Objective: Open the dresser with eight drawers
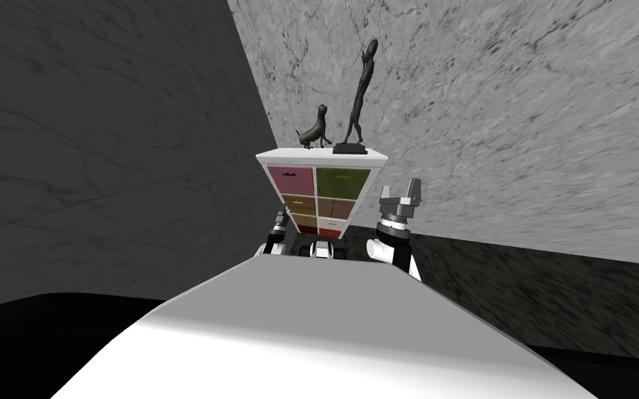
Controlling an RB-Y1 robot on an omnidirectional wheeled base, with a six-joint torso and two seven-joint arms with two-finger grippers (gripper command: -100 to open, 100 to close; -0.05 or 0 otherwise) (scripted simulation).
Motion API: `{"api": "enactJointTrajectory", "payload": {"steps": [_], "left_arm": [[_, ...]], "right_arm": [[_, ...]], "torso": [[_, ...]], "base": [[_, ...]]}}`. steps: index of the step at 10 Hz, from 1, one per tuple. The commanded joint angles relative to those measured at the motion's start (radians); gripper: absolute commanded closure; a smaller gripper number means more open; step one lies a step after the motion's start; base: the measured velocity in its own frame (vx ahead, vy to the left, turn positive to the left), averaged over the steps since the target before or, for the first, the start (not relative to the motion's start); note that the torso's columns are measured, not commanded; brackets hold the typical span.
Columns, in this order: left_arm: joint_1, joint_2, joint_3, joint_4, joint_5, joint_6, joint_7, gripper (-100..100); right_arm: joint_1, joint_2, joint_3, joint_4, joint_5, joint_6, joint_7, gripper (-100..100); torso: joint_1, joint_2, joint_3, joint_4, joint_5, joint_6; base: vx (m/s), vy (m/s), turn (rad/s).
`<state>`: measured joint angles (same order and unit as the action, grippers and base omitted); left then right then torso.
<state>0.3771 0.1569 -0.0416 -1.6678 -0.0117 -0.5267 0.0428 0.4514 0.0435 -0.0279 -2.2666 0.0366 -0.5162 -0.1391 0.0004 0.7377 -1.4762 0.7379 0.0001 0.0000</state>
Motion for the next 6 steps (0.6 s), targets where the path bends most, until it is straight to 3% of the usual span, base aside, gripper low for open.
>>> {"api": "enactJointTrajectory", "payload": {"steps": [1,6], "left_arm": [[-0.015,-0.009,0.000,0.054,0.000,-0.006,-0.002,-100],[-0.041,-0.075,0.001,0.142,0.000,-0.013,-0.005,-100]], "right_arm": [[0.000,0.000,0.000,0.000,0.000,0.000,0.000,0],[0.000,0.000,0.000,0.000,0.000,0.000,0.000,0]], "torso": [[0.000,-0.001,0.000,0.000,0.000,0.000],[-0.001,0.001,0.000,0.000,0.000,0.000]], "base": [[0.066,-0.032,-0.016],[0.058,-0.036,-0.013]]}}
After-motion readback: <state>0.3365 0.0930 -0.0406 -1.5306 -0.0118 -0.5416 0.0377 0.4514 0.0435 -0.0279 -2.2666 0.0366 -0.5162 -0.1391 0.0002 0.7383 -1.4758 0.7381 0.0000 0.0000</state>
